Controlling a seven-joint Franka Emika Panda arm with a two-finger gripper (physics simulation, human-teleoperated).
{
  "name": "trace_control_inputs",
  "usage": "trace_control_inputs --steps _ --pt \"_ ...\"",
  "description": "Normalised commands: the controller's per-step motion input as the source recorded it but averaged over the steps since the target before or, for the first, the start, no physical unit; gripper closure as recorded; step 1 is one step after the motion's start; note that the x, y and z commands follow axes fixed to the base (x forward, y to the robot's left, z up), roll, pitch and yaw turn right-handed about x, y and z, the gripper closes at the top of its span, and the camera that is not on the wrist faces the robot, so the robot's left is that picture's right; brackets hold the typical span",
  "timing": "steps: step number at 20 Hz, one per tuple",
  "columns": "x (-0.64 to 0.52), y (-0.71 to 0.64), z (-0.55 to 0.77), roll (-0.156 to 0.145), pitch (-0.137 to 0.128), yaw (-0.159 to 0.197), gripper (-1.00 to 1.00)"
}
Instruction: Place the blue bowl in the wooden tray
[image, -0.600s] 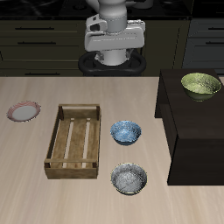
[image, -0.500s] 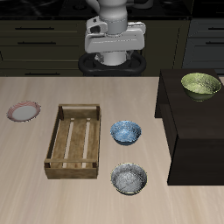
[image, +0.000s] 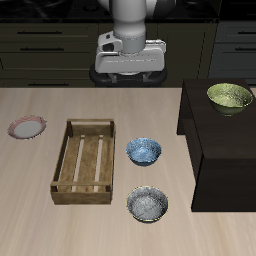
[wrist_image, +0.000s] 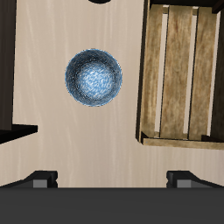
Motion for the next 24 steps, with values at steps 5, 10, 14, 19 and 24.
trace_control_inputs --steps 5,10,14,19,24 --pt "0.15 0.10 -0.20 0.003 -0.046 0.012 -1.00" --pt "0.22 0.00 -0.19 -0.014 -0.008 -0.004 -1.00" --pt "0.21 -0.08 -0.22 -0.026 0.014 0.001 -1.00" --pt "0.07 0.06 -0.19 0.014 0.004 -0.017 -1.00" --pt "0.03 0.10 -0.14 0.014 -0.011 0.005 -1.00"
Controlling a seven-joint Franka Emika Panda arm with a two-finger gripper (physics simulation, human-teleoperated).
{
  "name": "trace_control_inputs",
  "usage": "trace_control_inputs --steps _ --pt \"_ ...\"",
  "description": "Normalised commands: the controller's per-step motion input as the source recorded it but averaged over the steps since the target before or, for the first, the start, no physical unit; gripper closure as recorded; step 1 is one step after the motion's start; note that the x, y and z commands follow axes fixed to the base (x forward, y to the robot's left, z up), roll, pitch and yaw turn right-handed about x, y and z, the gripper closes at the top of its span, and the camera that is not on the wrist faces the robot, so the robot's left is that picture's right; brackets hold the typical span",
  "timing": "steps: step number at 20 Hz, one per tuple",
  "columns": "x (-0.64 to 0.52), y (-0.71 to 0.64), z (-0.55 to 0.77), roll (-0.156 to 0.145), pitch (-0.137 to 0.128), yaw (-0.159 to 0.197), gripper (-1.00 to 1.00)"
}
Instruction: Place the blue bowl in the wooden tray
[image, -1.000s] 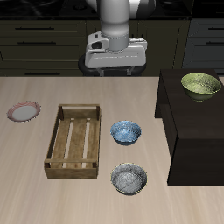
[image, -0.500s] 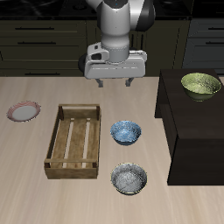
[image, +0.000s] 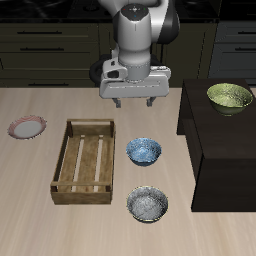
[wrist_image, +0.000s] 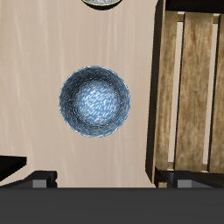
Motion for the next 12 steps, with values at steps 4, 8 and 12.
trace_control_inputs --steps 4,8,12 --pt "0.01 0.09 -0.11 0.006 -0.011 0.008 -1.00" --pt "0.05 0.13 -0.12 0.019 0.004 0.004 -1.00" --pt "0.10 0.04 -0.04 0.004 -0.011 0.004 -1.00"
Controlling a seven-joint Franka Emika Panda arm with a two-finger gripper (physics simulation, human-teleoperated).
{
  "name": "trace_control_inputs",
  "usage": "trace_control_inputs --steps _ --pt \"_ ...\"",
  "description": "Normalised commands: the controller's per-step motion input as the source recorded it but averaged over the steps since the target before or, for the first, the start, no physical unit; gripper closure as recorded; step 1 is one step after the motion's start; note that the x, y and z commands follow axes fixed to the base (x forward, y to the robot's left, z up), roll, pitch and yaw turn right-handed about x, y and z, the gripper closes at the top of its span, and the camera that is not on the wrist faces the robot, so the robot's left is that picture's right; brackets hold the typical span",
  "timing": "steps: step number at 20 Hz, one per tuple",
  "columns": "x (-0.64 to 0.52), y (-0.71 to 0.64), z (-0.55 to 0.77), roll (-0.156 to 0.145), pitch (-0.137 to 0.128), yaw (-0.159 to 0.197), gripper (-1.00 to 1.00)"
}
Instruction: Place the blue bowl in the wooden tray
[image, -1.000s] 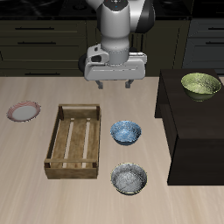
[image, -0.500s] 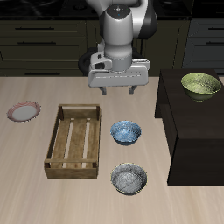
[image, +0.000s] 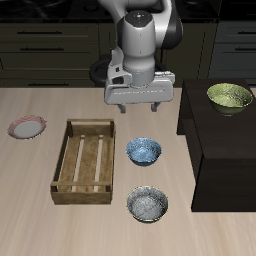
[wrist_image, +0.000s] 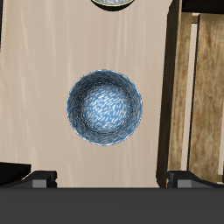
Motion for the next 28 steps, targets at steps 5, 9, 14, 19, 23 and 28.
trace_control_inputs --steps 5,9,14,19,23,28 --pt "0.14 0.01 -0.15 -0.012 -0.004 0.005 -1.00" --pt "0.11 0.05 -0.16 -0.002 -0.004 0.001 -1.00" --pt "0.11 0.03 -0.16 0.010 -0.011 -0.012 -1.00" --pt "0.03 0.03 -0.13 0.001 -0.002 -0.003 -1.00" --pt "0.04 0.02 -0.18 0.005 0.020 -0.006 -1.00" --pt "0.04 -0.04 -0.19 -0.004 0.015 -0.015 -1.00"
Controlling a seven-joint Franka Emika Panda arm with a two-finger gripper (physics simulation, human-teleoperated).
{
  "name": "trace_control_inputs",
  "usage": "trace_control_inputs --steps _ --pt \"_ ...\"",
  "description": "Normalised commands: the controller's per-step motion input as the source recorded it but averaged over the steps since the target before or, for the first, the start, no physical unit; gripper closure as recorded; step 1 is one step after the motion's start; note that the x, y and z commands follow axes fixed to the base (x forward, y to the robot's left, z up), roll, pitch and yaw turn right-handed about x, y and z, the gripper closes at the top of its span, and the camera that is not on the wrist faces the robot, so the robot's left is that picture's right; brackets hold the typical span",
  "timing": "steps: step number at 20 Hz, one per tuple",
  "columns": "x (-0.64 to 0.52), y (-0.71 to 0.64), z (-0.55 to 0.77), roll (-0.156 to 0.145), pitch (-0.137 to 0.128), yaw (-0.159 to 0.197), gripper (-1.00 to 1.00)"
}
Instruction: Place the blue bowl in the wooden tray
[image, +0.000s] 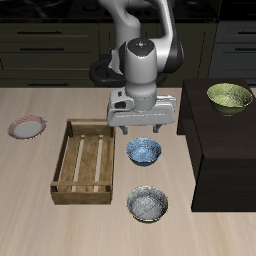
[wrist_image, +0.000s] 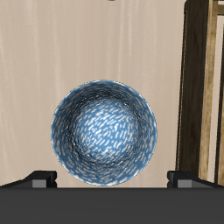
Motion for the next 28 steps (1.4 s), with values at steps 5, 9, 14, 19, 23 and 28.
trace_control_inputs --steps 5,9,14,19,23,28 --pt "0.04 -0.09 -0.24 -0.009 0.023 -0.017 -1.00" --pt "0.02 -0.08 -0.15 -0.013 0.017 -0.013 -1.00" --pt "0.02 -0.10 -0.16 -0.017 0.018 -0.012 -1.00" --pt "0.03 -0.03 -0.18 -0.007 0.023 -0.003 -1.00" --pt "0.01 0.05 -0.23 0.008 0.026 0.006 -1.00" --pt "-0.02 0.01 -0.11 0.001 0.018 0.002 -1.00"
